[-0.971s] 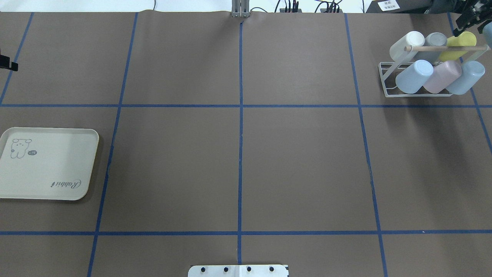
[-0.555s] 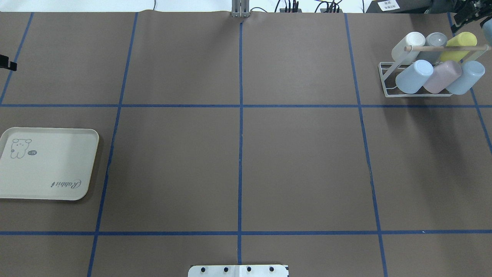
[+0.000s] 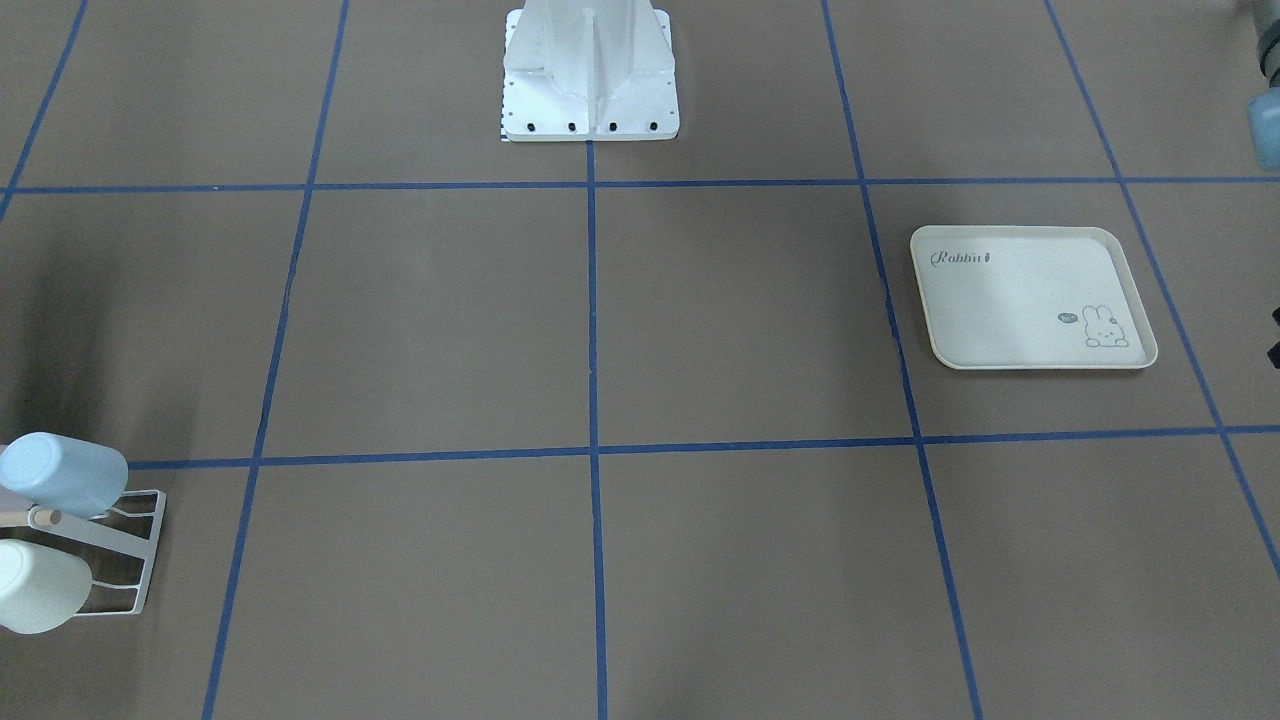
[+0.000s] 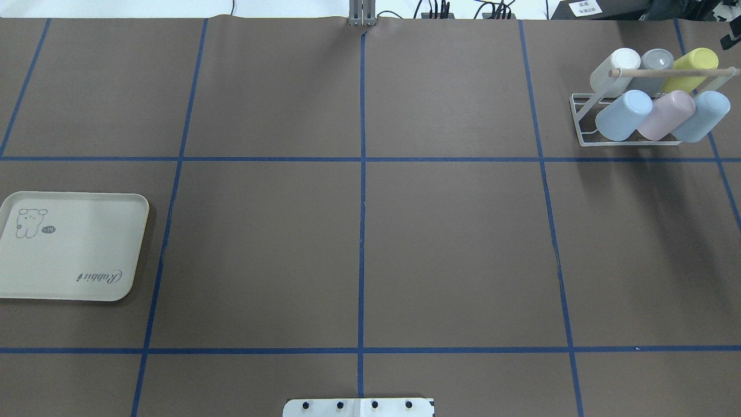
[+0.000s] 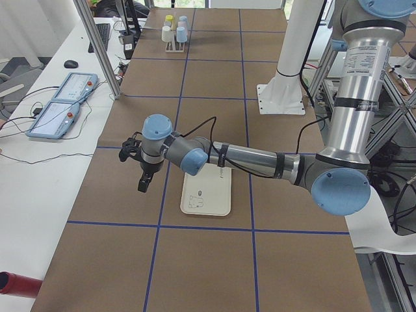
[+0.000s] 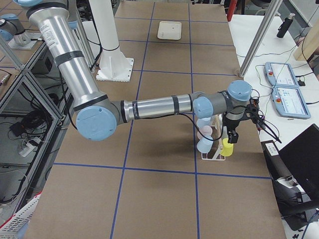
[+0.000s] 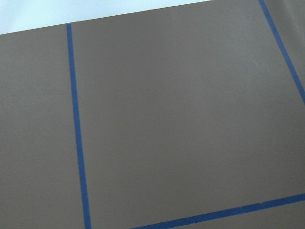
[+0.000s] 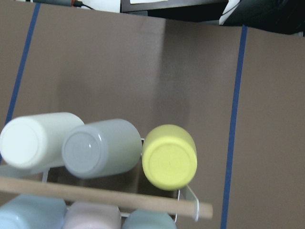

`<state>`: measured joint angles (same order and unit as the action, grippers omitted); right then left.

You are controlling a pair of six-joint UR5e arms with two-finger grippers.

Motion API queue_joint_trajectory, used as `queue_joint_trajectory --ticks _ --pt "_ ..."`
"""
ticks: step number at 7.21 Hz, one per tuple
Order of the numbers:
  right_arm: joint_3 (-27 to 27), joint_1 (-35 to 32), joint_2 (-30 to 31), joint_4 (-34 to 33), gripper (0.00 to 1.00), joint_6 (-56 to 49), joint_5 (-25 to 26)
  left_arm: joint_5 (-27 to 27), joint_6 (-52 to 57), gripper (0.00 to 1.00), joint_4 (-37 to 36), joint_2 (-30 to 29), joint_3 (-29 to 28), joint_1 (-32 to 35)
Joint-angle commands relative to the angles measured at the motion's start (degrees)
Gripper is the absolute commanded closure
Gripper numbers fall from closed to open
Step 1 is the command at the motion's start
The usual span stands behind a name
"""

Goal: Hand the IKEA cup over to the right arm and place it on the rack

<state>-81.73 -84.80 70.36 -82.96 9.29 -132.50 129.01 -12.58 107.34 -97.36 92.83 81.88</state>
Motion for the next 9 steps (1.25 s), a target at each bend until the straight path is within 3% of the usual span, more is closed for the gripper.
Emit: queue_joint_trajectory --ticks 1,2,6,9 --pt "-14.5 -0.4 11.0 -6.1 0.02 -0.1 -0.2 5.1 12.3 0.00 -17.1 0.0 4.1 5.9" --pt "-18.2 -0.4 13.6 -8.9 0.02 -0.1 -0.1 5.8 15.6 0.00 -18.2 0.3 3.9 6.9" --pt "-17.7 0.3 16.4 -8.4 0.01 0.0 -0.5 7.0 15.7 0.00 -15.8 9.8 4.1 7.9" --pt "-11.7 0.3 16.1 -7.8 0.01 2.0 -3.8 7.1 14.9 0.00 -13.9 9.9 5.2 7.7"
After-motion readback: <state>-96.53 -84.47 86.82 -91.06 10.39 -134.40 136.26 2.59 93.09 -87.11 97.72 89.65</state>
